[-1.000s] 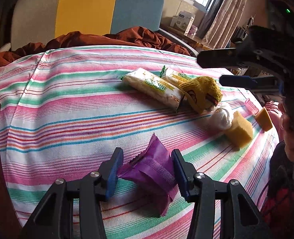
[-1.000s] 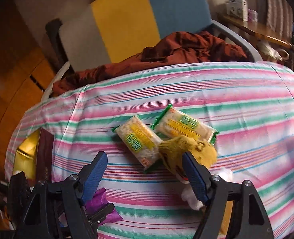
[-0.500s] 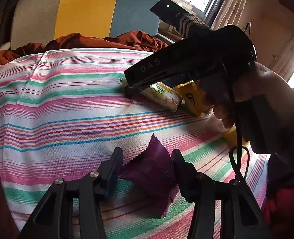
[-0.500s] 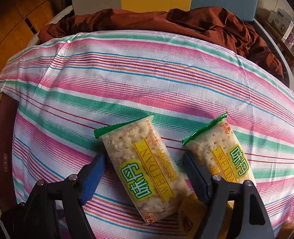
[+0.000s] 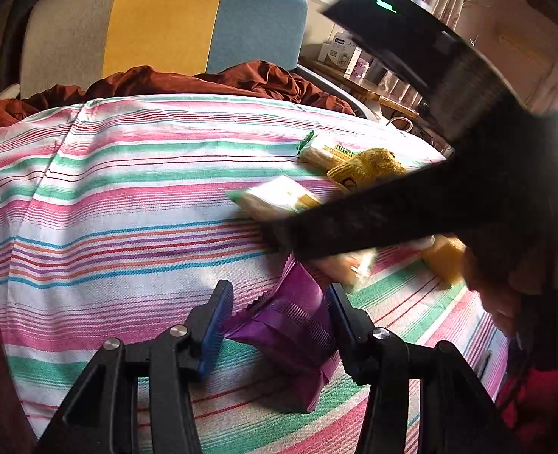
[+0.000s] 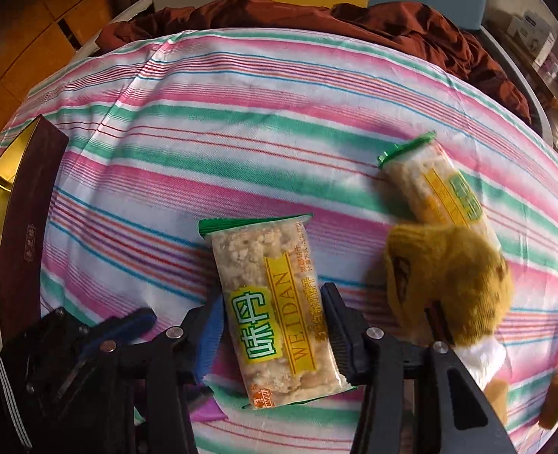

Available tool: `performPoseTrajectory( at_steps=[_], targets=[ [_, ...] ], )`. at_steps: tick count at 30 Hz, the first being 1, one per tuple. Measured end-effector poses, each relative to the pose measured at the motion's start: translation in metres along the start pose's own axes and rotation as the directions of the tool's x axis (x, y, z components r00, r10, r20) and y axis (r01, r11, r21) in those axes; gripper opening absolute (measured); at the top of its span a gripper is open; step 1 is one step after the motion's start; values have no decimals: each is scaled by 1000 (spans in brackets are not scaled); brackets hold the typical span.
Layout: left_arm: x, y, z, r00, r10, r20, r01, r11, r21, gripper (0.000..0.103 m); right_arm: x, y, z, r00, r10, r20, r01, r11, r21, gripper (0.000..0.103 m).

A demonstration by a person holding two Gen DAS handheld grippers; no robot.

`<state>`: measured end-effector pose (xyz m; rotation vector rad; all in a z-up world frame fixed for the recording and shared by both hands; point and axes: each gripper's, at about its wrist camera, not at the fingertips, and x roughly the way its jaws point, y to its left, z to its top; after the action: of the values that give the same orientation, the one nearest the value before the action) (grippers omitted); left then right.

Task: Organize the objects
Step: 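Carry the purple packet into the tray and open the left tool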

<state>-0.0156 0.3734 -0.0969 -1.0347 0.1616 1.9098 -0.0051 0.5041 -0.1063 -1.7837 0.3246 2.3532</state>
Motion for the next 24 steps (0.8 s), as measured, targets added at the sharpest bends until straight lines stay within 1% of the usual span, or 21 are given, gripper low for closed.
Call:
performPoseTrajectory(
  at_steps=[1,2,3,4,6,9,14,18,21,24],
  targets=[
    [0,0,0,1000,1,0,-1,1000,2,52,-2,-6,-9,1000,-1,-2,1,1000,19,50],
    [1,0,0,1000,2,1,-2,1000,2,52,-2,-6,-9,1000,-1,-2,1,1000,19,50],
    [1,0,0,1000,2,1,-2,1000,3,52,-4,-10,-18,1000,1,-1,-1,999,35,50],
    [1,0,0,1000,3,1,-3,1000,3,52,-8,-15,-35,1000,3,8,-3,999,54,50],
    [0,0,-1,1000,9,1,-9,1000,9,52,-10,-17,-45,1000,-1,22,-1,998,68,50],
    [2,-2,0,1000,23,0,-23,1000,20,53,-9,-20,-49,1000,-15,27,13,998,59,50],
    [0,-5,-1,999,36,-2,-36,999,30,53,-9,-24,-52,999,-5,36,3,998,56,50],
    [0,-7,-2,999,47,-4,-47,998,39,53,-3,-26,-44,999,-11,44,10,999,35,50],
    [-1,-8,-2,998,57,-5,-56,997,47,53,-2,-20,-45,999,-20,48,19,1000,23,50],
    [-2,-11,-3,997,72,-8,-71,996,58,50,0,-20,-50,998,-25,54,25,1000,11,50]
  ],
)
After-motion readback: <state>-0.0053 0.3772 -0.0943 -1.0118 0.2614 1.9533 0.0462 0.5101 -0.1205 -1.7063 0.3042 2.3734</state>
